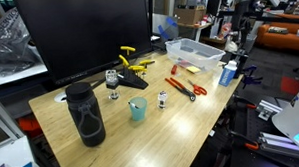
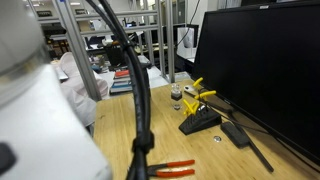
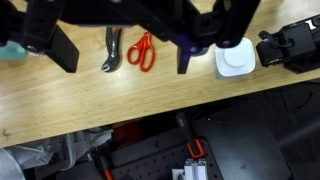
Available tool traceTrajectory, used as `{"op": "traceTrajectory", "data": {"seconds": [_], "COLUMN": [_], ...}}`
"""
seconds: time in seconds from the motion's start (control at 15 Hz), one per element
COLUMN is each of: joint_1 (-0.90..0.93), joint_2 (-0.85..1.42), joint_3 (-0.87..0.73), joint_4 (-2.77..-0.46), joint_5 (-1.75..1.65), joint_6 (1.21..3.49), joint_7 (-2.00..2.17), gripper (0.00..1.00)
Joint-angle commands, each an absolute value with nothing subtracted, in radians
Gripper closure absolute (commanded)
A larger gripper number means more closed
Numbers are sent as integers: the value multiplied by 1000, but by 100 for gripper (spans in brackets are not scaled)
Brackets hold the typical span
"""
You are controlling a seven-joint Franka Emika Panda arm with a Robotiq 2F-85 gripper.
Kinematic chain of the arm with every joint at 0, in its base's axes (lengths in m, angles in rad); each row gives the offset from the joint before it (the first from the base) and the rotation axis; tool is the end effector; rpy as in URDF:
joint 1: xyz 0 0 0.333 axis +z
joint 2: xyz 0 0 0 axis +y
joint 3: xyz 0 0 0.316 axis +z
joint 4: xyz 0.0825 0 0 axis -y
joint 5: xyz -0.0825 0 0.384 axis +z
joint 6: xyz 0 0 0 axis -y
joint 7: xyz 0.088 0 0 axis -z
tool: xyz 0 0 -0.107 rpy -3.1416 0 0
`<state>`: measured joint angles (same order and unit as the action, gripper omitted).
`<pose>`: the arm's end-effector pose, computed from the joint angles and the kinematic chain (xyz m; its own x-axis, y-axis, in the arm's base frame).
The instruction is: Move the water bottle to the left.
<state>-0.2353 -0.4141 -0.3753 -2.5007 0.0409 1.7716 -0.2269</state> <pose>0.3104 -0.2115 0.3990 0.9148 -0.2885 -0.2826 -0.3610 -0.8979 -0.2520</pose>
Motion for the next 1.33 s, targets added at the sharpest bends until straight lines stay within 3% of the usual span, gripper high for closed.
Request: {"op": "traceTrajectory", "data": {"seconds": [0.0,0.8,1.27], "joint_1": [-258,-331,-372], "joint_2": [-404,-193,-197], "joint_3": [-359,-395,-401], "joint_4": [-2500,-2522,-2566], "joint_5": [40,115,149], "joint_6": [1773,1938,1990], "joint_7": [-222,-8,61], "gripper": [0,0,0]}}
